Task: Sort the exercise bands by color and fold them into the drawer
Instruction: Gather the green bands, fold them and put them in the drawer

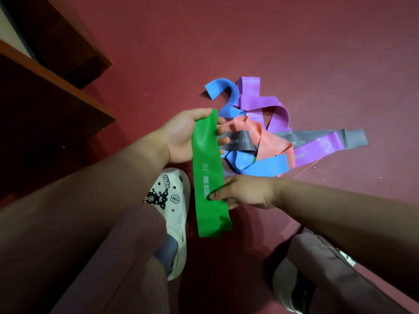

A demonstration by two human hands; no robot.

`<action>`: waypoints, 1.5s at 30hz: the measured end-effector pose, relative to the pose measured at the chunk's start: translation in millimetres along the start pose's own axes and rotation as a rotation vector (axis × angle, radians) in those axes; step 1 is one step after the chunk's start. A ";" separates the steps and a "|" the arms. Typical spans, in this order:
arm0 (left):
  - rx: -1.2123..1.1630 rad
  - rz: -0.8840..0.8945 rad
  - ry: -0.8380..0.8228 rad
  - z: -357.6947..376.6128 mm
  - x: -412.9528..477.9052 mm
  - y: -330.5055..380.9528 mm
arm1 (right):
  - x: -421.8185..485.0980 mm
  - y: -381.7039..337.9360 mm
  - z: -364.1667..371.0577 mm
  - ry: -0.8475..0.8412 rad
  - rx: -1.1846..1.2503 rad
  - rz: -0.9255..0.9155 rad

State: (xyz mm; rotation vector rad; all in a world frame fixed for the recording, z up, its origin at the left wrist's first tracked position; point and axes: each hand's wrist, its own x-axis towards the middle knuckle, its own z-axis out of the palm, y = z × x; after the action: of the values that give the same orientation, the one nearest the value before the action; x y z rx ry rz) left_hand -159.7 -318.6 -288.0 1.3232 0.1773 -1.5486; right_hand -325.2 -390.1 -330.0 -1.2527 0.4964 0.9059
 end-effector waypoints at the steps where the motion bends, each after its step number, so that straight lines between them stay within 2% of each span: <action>1: -0.001 0.005 0.017 -1.4 1.3 -2.3 | 1.8 1.8 0.0 0.046 0.007 0.003; 3: -0.012 0.027 0.058 -3.3 5.0 -7.8 | 3.7 4.6 -5.4 0.195 -0.045 -0.027; 8: -0.093 0.086 0.144 -0.3 13.0 -14.8 | 6.0 10.7 -36.8 0.812 -0.354 -0.160; 10: -0.108 0.112 0.167 1.1 15.7 -14.7 | 6.4 13.2 -49.8 0.906 -0.478 -0.188; 14: -0.129 0.138 0.172 3.3 19.0 -14.8 | 7.4 20.6 -62.5 0.777 -0.791 -0.017; 17: -0.141 0.141 0.168 5.0 19.3 -15.3 | 9.5 31.1 -60.5 0.723 -0.888 0.096; 21: -0.156 0.132 0.173 5.8 19.8 -16.8 | 10.5 35.6 -66.6 0.696 -0.957 0.040; 25: -0.166 0.112 0.172 6.5 20.6 -17.7 | 3.7 7.9 -84.1 0.935 -0.835 -0.097; 29: -0.181 0.114 0.177 7.6 22.2 -17.9 | -1.6 -27.1 -91.0 1.090 -0.534 -0.344; 31: -0.168 0.117 0.177 7.2 22.3 -17.7 | -1.5 -38.9 -94.2 1.071 -0.402 -0.405; 35: -0.236 0.142 0.180 6.9 23.0 -18.9 | 5.0 -35.9 -99.9 0.914 -0.231 -0.443; 39: -0.171 0.101 0.190 3.9 23.0 -20.2 | 0.2 -14.5 -97.3 1.058 -0.315 -0.329; 41: -0.168 0.098 0.191 3.9 22.8 -20.2 | -3.7 -2.8 -93.2 0.927 -0.305 -0.225; 43: -0.170 0.096 0.197 5.0 22.5 -20.2 | -7.0 5.8 -88.0 0.695 -0.289 -0.108; 45: -0.168 0.091 0.199 6.2 22.2 -20.3 | -7.3 11.2 -83.8 0.523 -0.468 0.054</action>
State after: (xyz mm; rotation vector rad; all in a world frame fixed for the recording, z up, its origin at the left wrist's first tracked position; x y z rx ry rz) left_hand -175.6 -326.9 -313.0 1.3321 0.3590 -1.2957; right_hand -326.0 -471.4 -354.2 -1.9310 0.7581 0.7556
